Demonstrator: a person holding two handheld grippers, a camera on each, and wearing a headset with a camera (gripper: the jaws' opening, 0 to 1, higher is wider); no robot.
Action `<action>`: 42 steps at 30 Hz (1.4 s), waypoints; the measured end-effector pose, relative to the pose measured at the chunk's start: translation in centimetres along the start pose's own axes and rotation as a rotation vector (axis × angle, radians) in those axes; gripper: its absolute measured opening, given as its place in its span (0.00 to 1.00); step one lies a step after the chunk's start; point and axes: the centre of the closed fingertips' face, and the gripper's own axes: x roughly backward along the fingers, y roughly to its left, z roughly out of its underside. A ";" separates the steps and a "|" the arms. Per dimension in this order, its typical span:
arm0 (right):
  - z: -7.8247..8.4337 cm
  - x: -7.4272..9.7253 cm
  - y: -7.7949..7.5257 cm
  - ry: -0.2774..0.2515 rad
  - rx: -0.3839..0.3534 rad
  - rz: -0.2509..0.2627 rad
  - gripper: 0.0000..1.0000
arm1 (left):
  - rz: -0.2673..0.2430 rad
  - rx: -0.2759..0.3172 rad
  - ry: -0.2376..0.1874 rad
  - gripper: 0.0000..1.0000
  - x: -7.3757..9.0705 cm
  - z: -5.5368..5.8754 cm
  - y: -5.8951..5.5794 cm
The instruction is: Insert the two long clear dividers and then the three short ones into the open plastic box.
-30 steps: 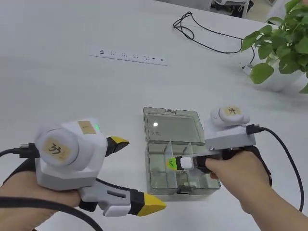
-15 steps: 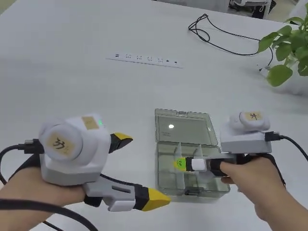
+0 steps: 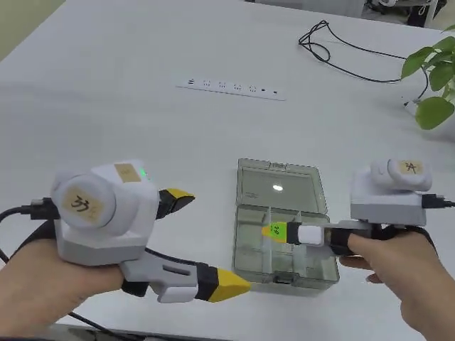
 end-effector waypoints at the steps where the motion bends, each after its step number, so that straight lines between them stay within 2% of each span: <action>1: -0.1 0.2 0.0 -0.002 0.001 -0.007 0.30 | -0.005 0.001 -0.002 0.93 0.0 -0.1 -0.1; 11: -1.6 3.8 1.1 -0.048 -0.004 -0.117 0.34 | -0.059 0.034 -0.026 0.94 -0.6 -1.2 -1.2; 14: -2.0 4.7 1.3 -0.058 0.014 -0.137 0.38 | -0.068 0.039 -0.030 0.94 -0.8 -1.3 -1.3; 18: -2.7 6.1 1.7 -0.085 0.055 -0.190 0.42 | -0.086 0.046 -0.044 0.94 -0.9 -1.6 -1.4; 23: -3.4 7.8 1.2 -0.101 0.070 -0.216 0.51 | -0.102 0.052 -0.057 0.94 -1.1 -1.6 -1.3; 26: -3.3 8.8 0.6 -0.092 0.154 -0.225 0.55 | -0.101 0.061 -0.062 0.94 -1.2 -1.6 -1.4; 28: -3.1 9.2 0.2 -0.086 0.171 -0.227 0.57 | -0.094 0.057 -0.055 0.94 -1.3 -1.5 -1.5; 30: -3.1 9.6 -0.4 -0.089 0.243 -0.238 0.59 | -0.087 0.054 -0.052 0.94 -1.2 -1.4 -1.5; 31: -2.6 9.9 -0.9 -0.063 0.287 -0.225 0.60 | -0.086 0.053 -0.053 0.95 -1.1 -1.4 -1.4; 33: -2.2 10.1 -1.7 -0.045 0.355 -0.211 0.63 | -0.082 0.059 -0.060 0.95 -1.0 -1.5 -1.2; 35: -1.1 10.4 -2.5 0.021 0.400 -0.213 0.62 | -0.081 0.059 -0.058 0.95 -1.1 -1.5 -1.0; 37: -0.5 10.4 -3.2 0.049 0.457 -0.209 0.64 | -0.082 0.057 -0.056 0.95 -1.2 -1.6 -0.8; 39: 0.6 10.4 -4.2 0.108 0.506 -0.192 0.67 | -0.079 0.060 -0.066 0.95 -1.3 -1.9 -0.7; 42: 1.5 10.2 -5.4 0.156 0.594 -0.184 0.66 | -0.073 0.052 -0.065 0.96 -1.5 -2.0 -0.7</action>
